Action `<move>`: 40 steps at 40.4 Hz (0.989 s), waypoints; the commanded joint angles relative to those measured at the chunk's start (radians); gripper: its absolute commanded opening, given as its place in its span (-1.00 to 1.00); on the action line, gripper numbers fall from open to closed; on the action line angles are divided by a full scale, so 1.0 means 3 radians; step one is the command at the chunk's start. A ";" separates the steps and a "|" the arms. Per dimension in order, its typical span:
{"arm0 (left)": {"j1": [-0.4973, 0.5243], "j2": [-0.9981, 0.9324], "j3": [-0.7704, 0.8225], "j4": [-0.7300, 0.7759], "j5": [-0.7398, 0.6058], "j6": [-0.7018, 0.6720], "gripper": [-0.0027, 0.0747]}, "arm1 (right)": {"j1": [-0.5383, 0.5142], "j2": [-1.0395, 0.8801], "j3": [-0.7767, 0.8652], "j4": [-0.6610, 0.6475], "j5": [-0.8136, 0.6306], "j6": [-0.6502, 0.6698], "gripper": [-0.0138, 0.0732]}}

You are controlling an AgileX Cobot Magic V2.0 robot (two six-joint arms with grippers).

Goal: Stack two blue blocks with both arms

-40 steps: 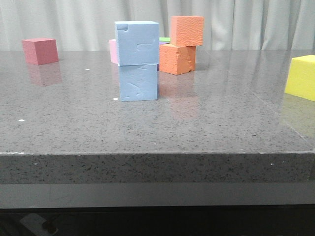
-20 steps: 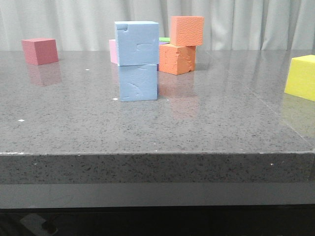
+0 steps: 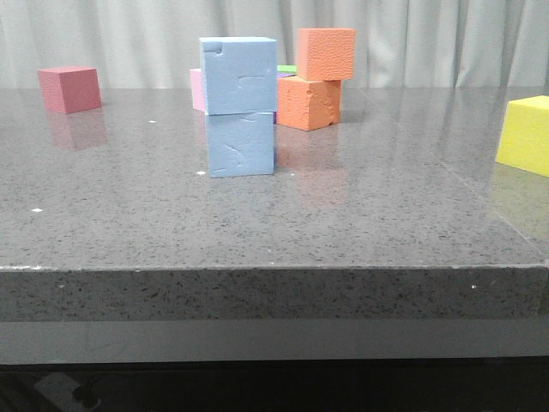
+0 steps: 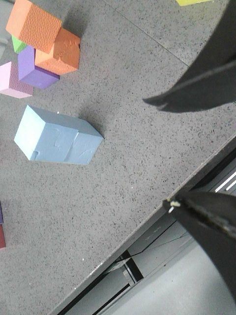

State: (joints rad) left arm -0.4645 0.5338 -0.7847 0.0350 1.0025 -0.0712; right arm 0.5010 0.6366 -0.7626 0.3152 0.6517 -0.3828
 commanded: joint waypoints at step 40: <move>0.0793 -0.0925 0.0825 0.0265 -0.1418 -0.0009 -0.98 | -0.0025 -0.0006 -0.0085 0.0068 -0.0253 -0.0010 -0.98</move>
State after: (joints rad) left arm -0.2937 0.3162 -0.6009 0.0795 0.7866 -0.0712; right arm 0.5010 0.6366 -0.7626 0.3175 0.6517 -0.3803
